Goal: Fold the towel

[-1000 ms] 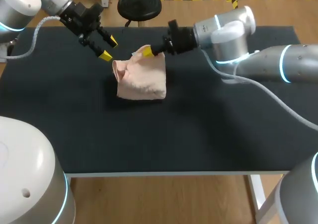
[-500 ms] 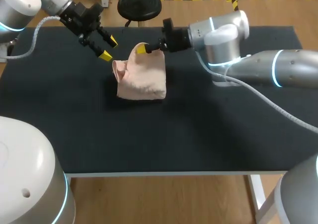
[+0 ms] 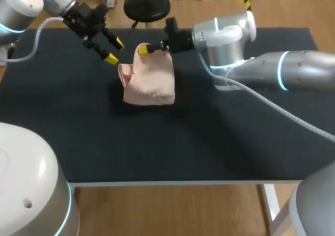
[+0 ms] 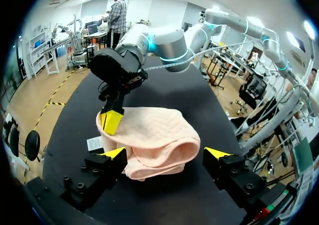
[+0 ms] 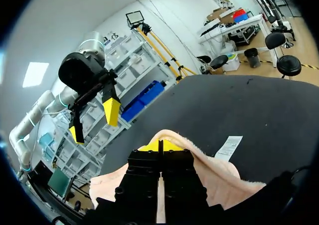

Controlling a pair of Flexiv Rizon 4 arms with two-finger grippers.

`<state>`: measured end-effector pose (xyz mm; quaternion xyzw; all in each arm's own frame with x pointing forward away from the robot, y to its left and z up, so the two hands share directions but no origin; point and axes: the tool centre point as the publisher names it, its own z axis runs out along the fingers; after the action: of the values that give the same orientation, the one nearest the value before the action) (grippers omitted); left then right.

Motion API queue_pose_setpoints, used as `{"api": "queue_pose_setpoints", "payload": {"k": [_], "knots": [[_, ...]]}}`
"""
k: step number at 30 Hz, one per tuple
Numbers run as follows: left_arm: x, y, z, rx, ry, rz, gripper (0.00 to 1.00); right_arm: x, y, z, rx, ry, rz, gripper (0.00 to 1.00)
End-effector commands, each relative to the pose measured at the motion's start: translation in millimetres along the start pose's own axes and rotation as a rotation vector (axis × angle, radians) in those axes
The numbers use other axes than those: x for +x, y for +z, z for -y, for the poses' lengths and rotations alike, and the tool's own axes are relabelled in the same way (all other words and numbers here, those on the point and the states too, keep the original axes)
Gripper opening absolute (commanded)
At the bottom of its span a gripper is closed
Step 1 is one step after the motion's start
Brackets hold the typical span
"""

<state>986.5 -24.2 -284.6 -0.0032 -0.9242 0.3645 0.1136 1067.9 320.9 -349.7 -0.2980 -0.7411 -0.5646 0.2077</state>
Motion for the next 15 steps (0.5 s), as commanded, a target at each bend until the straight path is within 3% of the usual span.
{"api": "queue_pose_setpoints", "payload": {"k": [1, 7, 8, 9, 10, 12, 15], "knots": [[-0.5, 0, -0.6, 0.002, 0.001, 0.001, 1.00, -17, 19, -2, -0.012, -0.021, -0.053, 0.00], [-0.5, 0, -0.6, 0.002, 0.001, 0.001, 1.00, -10, 10, -4, 0.007, -0.058, -0.047, 0.00], [-0.5, 0, -0.6, 0.002, 0.001, 0.001, 1.00, -7, 7, -4, 0.047, -0.049, -0.028, 0.13], [-0.5, 0, -0.6, 0.002, 0.001, 0.001, 1.00, -5, 5, -2, 0.111, -0.043, -0.006, 0.43], [-0.5, 0, -0.6, 0.002, 0.001, 0.001, 1.00, -3, 1, 0, 0.128, -0.059, 0.005, 1.00], [-0.5, 0, -0.6, 0.002, 0.001, 0.001, 1.00, 3, -9, 4, 0.211, -0.063, 0.037, 1.00], [-0.5, 0, -0.6, 0.002, 0.001, 0.001, 1.00, 13, -27, 4, 0.237, -0.079, 0.044, 1.00]]}}
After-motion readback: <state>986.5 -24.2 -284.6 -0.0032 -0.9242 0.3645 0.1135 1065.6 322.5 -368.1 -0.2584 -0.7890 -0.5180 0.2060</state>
